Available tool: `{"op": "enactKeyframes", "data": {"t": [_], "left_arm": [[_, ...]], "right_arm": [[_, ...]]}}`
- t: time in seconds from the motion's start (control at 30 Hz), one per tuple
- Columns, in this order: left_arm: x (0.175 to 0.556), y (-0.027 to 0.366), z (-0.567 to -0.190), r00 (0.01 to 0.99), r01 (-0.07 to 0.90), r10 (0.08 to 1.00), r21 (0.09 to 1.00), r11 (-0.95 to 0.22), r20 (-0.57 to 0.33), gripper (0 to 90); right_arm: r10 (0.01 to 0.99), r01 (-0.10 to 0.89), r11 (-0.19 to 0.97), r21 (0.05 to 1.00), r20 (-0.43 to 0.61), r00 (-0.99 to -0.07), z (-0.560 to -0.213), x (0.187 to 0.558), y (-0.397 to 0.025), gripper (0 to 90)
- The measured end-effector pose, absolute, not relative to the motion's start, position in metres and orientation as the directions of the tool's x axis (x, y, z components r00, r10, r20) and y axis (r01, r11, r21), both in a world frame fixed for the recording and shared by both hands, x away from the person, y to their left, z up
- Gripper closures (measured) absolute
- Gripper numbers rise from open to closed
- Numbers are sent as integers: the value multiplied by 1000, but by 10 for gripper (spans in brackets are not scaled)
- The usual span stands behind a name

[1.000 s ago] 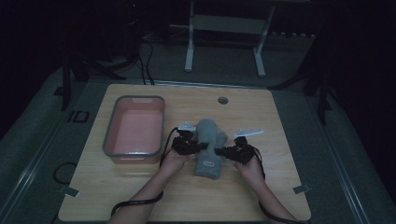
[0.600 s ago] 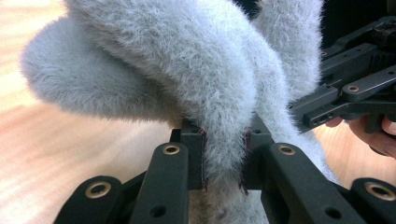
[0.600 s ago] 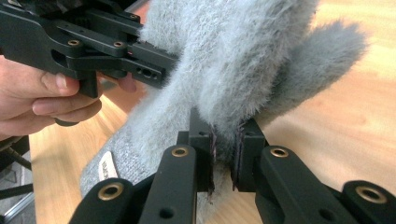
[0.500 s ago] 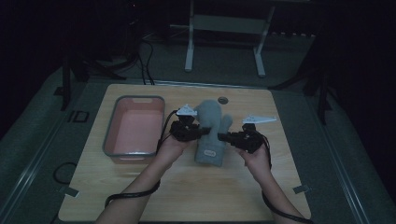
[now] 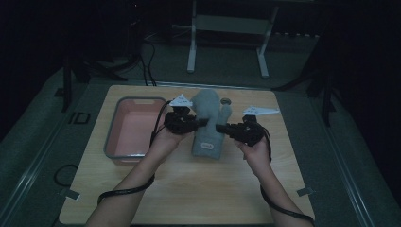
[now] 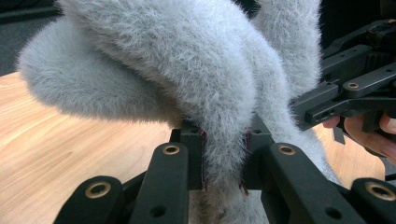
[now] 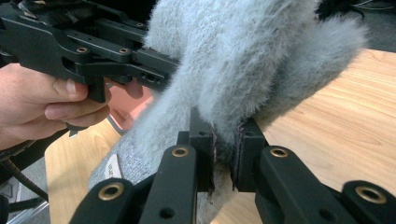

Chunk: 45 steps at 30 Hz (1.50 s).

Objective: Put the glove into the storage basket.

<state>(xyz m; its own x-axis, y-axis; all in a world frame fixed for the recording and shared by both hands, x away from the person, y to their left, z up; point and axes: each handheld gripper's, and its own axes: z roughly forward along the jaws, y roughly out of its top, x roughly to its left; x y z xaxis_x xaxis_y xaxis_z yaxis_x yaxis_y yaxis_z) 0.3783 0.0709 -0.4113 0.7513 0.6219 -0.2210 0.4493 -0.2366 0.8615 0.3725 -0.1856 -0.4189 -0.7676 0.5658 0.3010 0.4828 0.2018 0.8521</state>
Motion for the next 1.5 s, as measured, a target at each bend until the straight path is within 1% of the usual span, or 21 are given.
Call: {"op": "enactKeyframes", "data": {"t": [0.4,0.6,0.83,1.0,1.2,1.5], "left_arm": [[379,114,-398,720,451,667,861,-237,-194,772],[377,156,-391,676,459,716,860,-224,-175,772],[373,206,-383,616,482,773,849,-216,-153,771],[369,238,-381,578,498,801,845,-195,-156,771],[370,257,-393,549,518,816,840,-163,-180,771],[382,261,-426,516,574,830,804,-153,-210,771]], "right_arm": [[531,460,232,857,284,-798,-406,386,-137,815],[500,452,237,860,292,-816,-403,394,-99,816],[462,434,267,860,281,-841,-397,404,-42,816],[437,428,282,859,282,-854,-396,409,-5,816],[432,426,300,854,277,-858,-402,413,20,815],[470,460,336,822,278,-838,-433,422,32,815]]}}
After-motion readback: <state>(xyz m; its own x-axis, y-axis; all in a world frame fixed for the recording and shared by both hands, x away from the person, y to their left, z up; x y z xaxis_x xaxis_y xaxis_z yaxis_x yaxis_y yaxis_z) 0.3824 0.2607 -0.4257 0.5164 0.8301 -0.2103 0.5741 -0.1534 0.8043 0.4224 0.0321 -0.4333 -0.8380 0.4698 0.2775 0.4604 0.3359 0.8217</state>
